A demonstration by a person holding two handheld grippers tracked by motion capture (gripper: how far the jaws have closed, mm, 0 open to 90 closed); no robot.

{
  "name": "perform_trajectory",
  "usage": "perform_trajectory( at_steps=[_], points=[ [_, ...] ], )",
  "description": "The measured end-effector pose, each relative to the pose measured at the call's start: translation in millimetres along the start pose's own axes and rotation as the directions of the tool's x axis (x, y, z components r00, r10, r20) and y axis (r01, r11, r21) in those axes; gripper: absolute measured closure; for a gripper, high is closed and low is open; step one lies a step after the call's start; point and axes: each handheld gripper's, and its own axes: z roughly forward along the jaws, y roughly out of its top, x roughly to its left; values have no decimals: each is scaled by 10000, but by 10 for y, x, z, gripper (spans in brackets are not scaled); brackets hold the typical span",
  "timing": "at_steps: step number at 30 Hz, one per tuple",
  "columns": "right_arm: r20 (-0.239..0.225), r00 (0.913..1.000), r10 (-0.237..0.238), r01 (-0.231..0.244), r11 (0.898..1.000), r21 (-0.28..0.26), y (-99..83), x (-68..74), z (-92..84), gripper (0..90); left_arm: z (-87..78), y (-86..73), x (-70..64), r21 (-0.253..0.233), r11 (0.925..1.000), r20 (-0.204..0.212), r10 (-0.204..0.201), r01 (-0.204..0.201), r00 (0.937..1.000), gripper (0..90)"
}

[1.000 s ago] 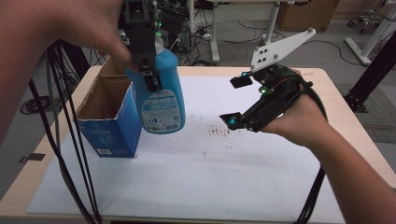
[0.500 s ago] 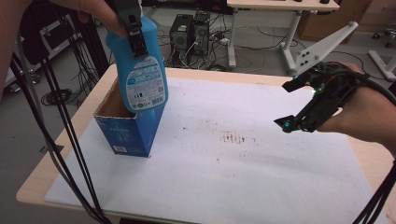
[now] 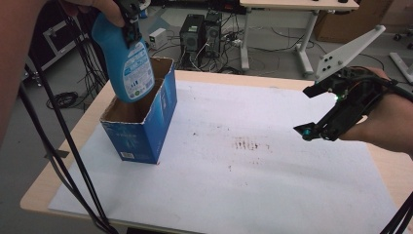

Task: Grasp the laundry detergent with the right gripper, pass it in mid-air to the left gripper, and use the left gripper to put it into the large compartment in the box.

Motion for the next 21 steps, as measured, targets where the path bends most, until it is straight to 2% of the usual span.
perform_trajectory(
  at_steps=[3,5,7,14,15,16,21],
  points=[
    [32,10000,53,-53,10000,-24,-10,-7,-1,6,45,-13,65,-160,9989,-162,-436,433,9989,381],
    [39,10000,71,-71,10000,-15,-17,-11,-3,6,92,-21,103,21,9987,-161,-517,517,9985,381],
    [28,10000,89,-89,10000,-11,-24,-13,3,6,150,-26,122,2,9982,-142,-603,604,9981,381],
    [4,9999,138,-138,9999,-27,-33,-4,25,6,356,-1,132,287,9989,57,-376,374,9993,382],
    [7,9999,118,-118,9999,-23,-38,-1,28,6,458,18,129,398,9988,141,-292,287,9995,382],
    [7,9999,118,-118,9999,-23,-38,-1,28,6,458,18,129,398,9988,141,-292,287,9995,382],
    [3,9998,203,-203,9998,4,-64,17,34,5,728,55,113,576,9977,420,323,-347,9986,382]
  ],
)
